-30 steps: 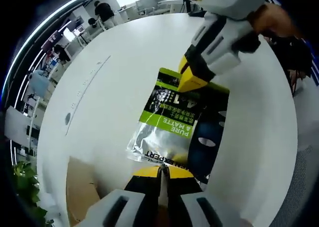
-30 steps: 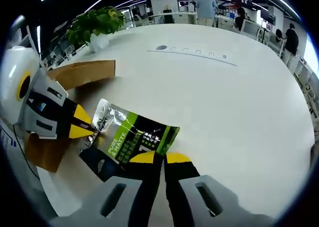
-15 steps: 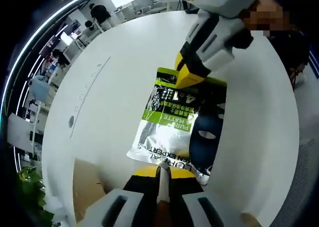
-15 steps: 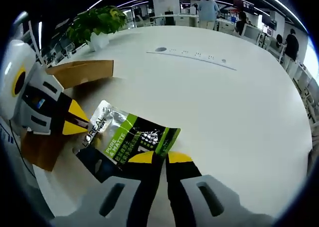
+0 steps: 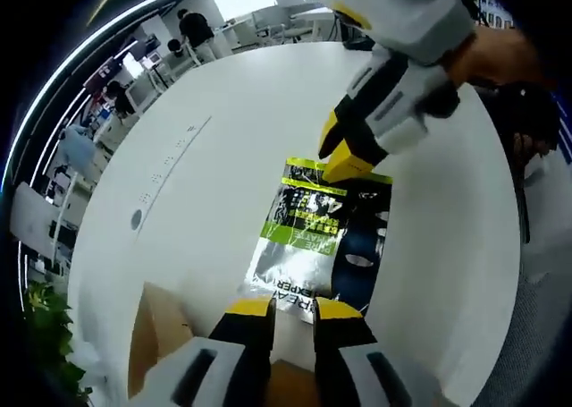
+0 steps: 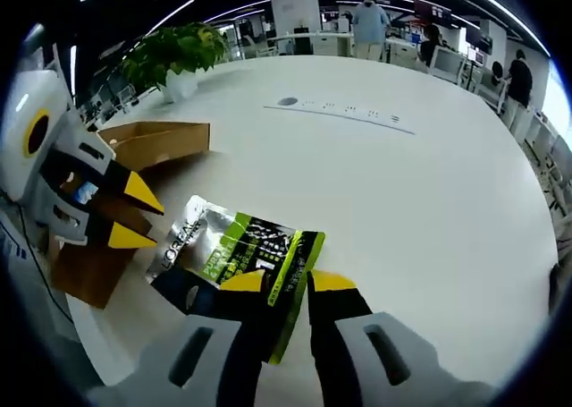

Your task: Operate the shoe box by opening the lid, removing the specified soft item, and placing it in the target area until the item is outside and the box remains undamaged.

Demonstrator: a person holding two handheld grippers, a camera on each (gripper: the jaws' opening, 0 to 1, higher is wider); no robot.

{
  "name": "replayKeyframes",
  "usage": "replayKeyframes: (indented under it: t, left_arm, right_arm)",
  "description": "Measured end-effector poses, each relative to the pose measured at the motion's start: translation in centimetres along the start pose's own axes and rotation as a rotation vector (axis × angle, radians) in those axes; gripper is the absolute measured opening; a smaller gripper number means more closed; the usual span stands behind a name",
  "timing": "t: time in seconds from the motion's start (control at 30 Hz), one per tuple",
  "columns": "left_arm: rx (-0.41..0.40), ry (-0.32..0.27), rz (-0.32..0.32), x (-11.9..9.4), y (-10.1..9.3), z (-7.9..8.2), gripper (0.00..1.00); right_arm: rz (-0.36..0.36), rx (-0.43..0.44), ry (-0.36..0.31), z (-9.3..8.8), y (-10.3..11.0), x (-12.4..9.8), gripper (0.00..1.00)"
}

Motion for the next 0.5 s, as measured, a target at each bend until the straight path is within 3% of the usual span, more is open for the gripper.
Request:
replayKeyframes:
  t: [0.5]
  left_arm:
    - [-0.113,-0.112,0.014,-2.7,-0.6,1.8,0.24]
  right_arm:
    - [0.005,-0.031,-0.030,1.3,1.2,-3.2,0.22]
Point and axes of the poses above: the point that each gripper's makers call its tool centre point, and the gripper's own axes: x roughly forward along the fingers, y roughly to its left, z roughly out of its top, the point moved 2 cm from there along -x, roughly backward along the fingers, and after that the axes turned 14 degrees about -y, right-handed, at the moved point
